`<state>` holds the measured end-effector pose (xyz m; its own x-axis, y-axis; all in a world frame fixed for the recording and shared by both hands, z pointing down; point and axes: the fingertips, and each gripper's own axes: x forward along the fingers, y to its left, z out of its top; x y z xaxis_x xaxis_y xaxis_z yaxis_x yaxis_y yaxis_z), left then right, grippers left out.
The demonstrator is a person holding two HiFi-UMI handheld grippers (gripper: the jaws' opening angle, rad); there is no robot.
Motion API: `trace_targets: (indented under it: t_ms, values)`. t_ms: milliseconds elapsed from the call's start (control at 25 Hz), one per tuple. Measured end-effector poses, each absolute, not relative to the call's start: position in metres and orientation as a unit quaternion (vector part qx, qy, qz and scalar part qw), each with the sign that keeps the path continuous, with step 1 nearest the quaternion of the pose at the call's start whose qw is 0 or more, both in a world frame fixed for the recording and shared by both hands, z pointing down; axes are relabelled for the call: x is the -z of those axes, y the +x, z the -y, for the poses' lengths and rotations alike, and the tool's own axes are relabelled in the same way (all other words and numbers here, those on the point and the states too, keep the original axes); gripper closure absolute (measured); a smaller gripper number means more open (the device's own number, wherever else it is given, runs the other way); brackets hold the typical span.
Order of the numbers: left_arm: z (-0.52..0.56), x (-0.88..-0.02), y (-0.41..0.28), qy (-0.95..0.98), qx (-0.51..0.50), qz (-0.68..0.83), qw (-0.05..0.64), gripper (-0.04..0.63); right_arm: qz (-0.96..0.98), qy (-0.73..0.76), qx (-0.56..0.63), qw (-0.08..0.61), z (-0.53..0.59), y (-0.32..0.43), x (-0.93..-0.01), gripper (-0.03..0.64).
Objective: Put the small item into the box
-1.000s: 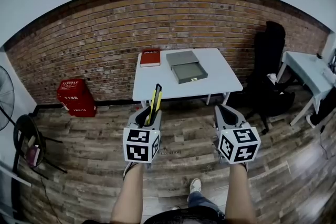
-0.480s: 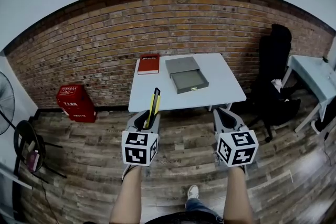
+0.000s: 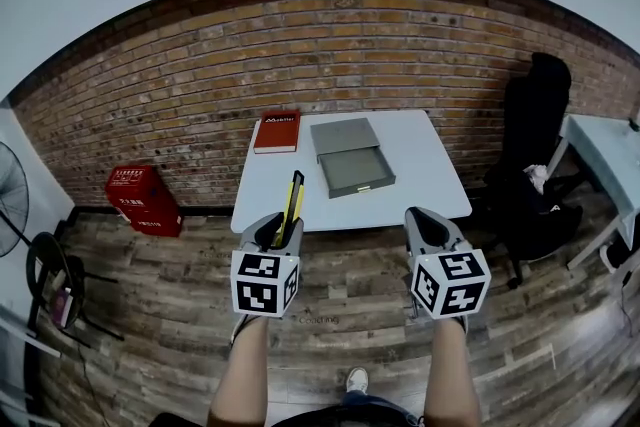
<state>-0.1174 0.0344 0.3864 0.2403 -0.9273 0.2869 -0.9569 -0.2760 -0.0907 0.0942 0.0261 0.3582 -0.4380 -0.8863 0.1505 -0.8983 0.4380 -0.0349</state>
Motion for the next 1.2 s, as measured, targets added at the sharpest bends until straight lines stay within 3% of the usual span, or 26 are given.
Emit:
trace_targets:
  t_ms: [1200]
  values:
    - [0.070,-0.386,-0.095,0.766,-0.147,0.624,0.051,0.465,0.864,0.496,-0.059,0.062,0.085,0.119,-0.363,0.597]
